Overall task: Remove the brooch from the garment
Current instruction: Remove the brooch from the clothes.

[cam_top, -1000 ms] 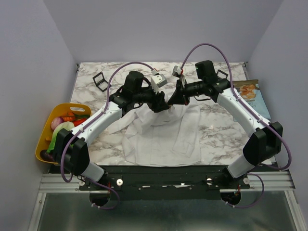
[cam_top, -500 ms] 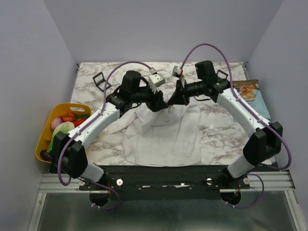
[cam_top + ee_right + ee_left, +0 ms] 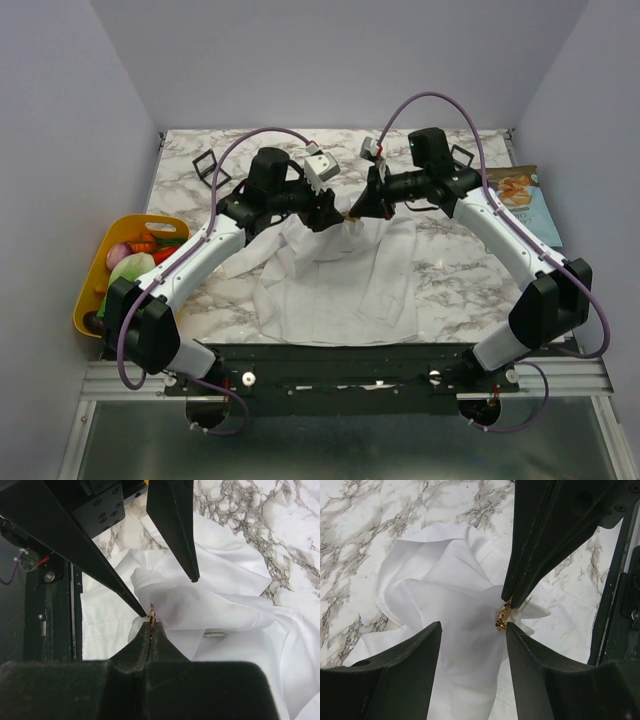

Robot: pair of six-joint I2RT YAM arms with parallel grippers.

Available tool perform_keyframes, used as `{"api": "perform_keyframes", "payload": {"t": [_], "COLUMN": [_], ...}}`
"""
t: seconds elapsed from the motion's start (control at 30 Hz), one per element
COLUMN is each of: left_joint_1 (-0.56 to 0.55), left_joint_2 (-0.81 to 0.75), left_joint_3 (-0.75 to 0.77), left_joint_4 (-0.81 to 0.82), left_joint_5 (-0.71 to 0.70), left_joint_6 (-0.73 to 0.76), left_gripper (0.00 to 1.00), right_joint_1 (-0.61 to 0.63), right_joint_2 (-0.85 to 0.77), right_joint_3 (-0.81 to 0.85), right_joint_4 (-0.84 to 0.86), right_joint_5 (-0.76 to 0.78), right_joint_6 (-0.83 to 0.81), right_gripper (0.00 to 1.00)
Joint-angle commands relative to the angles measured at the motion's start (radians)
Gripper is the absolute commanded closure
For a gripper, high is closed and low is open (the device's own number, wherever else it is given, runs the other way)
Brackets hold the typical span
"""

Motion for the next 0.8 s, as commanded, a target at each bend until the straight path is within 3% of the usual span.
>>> {"api": "perform_keyframes", "payload": {"t": [0.0, 0.37, 0.77], "left_joint_1": [0.007, 0.008, -0.004], "left_joint_2": [-0.036, 0.004, 0.096], "left_joint_3": [0.001, 0.018, 0.035], "left_joint_4": [-0.027, -0.087, -0.01], "left_joint_5": [-0.018, 0.075, -0.043], "left_joint_6": [0.047, 0.075, -0.006], "left_gripper": [0.36, 0.34, 0.34], "right_joint_1": [0.001, -0.001, 0.002], "right_joint_2": [-0.05, -0.045, -0.056], "right_joint_3": [-0.042, -0.063, -0.065], "right_joint_4": [0.114, 0.224, 0.229], "right_joint_5": [0.089, 0.219, 0.212], "right_joint_6": [0.073, 0.179, 0.218], "right_gripper": [0.99, 1.0, 1.0]}}
